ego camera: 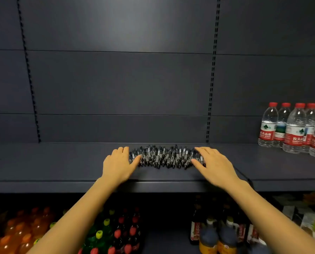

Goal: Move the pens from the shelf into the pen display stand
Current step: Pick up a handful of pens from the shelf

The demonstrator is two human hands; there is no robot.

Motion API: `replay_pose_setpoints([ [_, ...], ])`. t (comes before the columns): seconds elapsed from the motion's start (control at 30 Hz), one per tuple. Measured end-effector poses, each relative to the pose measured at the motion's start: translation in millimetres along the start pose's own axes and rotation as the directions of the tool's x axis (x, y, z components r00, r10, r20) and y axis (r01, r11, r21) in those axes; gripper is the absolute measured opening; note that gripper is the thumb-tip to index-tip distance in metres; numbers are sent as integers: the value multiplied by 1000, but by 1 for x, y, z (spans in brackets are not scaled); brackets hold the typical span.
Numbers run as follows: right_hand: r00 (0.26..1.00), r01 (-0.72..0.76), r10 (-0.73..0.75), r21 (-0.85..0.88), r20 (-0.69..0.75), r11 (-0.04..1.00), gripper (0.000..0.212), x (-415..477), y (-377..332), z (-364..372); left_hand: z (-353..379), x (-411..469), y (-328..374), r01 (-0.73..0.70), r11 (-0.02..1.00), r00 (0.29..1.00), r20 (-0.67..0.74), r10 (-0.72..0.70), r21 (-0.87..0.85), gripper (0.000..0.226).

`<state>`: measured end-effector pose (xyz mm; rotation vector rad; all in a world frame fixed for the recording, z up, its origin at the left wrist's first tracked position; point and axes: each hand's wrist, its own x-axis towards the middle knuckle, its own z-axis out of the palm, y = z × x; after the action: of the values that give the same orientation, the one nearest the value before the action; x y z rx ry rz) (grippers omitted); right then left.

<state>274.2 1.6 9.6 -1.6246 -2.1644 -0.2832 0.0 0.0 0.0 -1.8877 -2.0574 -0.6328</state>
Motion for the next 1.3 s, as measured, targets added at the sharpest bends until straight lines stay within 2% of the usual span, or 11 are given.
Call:
replay_pose_setpoints([
  [0.2, 998, -44, 43, 27, 45, 999, 47, 39, 11, 17, 32, 49, -13, 110, 993, 982, 161, -101, -49, 60],
  [0.37, 996, -87, 86, 78, 20, 993, 40, 62, 24, 25, 52, 86, -21, 259, 953, 918, 345, -194, -156, 67],
  [0.63, 988, -151, 141, 196, 64, 969, 27, 93, 34, 43, 70, 119, 4, 352, 915, 867, 436, -240, -196, 69],
  [0.73, 989, -146, 139, 192, 51, 971, 22, 101, 34, 48, 68, 127, 11, 375, 905, 843, 481, -243, -201, 73],
  [0.9, 991, -132, 128, 173, 29, 976, 20, 107, 37, 54, 64, 137, 18, 426, 860, 809, 544, -223, -282, 63],
  [1.17, 997, -77, 73, 140, 36, 987, 24, 120, 35, 62, 66, 140, 21, 482, 791, 795, 568, -214, -377, 80],
  [1.3, 998, -54, 49, 139, 35, 989, 23, 127, 32, 65, 63, 138, 21, 511, 761, 792, 562, -237, -400, 77],
])
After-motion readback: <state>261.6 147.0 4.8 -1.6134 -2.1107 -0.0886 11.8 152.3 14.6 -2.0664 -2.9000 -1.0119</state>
